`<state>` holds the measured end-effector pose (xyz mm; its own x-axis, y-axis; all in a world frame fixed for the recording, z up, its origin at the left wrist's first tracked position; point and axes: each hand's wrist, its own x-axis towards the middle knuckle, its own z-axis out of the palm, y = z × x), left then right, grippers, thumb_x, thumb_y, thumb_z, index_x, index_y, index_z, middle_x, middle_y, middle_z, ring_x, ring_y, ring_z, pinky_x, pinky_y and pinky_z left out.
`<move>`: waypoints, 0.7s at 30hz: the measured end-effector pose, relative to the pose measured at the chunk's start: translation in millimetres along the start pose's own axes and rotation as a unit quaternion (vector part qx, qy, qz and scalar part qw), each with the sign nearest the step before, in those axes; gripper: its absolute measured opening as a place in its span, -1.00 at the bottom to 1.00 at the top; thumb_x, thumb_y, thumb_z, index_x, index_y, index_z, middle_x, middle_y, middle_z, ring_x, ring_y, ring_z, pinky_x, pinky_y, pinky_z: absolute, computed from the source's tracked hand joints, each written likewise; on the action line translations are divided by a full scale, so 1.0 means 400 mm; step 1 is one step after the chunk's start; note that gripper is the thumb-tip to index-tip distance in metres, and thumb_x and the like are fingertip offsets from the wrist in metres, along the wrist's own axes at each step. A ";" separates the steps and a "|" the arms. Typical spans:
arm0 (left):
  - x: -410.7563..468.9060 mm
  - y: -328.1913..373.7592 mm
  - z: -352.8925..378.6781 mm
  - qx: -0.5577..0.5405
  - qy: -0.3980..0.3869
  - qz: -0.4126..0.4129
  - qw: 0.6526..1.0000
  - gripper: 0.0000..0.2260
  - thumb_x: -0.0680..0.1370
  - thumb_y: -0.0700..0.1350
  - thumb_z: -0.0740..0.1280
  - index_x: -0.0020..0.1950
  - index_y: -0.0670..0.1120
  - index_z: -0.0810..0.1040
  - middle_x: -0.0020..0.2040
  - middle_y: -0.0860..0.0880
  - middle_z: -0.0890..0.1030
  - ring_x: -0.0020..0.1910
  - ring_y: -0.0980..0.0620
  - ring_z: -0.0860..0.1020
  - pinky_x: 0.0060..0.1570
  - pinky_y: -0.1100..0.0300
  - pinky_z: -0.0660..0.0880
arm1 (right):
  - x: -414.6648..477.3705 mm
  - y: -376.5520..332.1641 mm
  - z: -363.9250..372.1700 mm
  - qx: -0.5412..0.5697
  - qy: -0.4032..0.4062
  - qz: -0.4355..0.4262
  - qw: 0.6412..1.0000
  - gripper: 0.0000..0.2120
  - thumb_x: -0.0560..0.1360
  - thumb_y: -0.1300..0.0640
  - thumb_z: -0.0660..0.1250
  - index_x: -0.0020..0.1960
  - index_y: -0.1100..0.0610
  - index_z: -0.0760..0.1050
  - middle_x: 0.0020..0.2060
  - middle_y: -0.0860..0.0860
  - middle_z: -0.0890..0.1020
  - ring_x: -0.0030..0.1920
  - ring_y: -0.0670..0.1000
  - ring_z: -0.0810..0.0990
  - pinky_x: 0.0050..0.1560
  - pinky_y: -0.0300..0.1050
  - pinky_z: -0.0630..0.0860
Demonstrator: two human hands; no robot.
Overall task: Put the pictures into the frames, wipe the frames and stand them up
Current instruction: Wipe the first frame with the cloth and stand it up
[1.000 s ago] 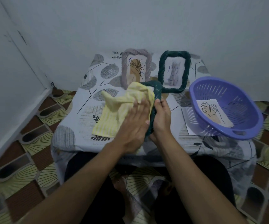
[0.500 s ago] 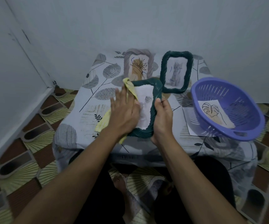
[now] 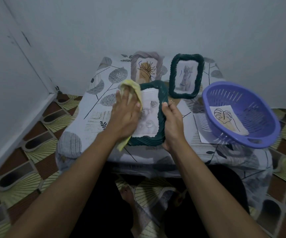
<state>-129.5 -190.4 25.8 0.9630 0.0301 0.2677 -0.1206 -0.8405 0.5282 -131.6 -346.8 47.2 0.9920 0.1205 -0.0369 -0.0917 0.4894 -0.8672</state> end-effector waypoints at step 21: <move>-0.077 0.064 0.014 -0.267 0.128 -0.272 0.916 -0.51 0.69 0.19 0.00 0.03 -0.14 0.56 -0.13 0.02 0.57 -0.12 0.03 0.51 -0.09 0.08 0.41 | 0.008 0.032 -0.022 0.036 0.018 0.021 0.999 -0.85 0.68 0.21 0.15 0.02 0.15 0.49 -0.08 0.13 0.66 -0.03 0.15 0.61 0.16 0.20 0.52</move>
<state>-161.0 -216.0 26.4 0.8352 0.5499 -0.0082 0.1946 -0.2815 0.9396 -129.0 -347.8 31.4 0.9895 0.1114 -0.0926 -0.1387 0.5447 -0.8271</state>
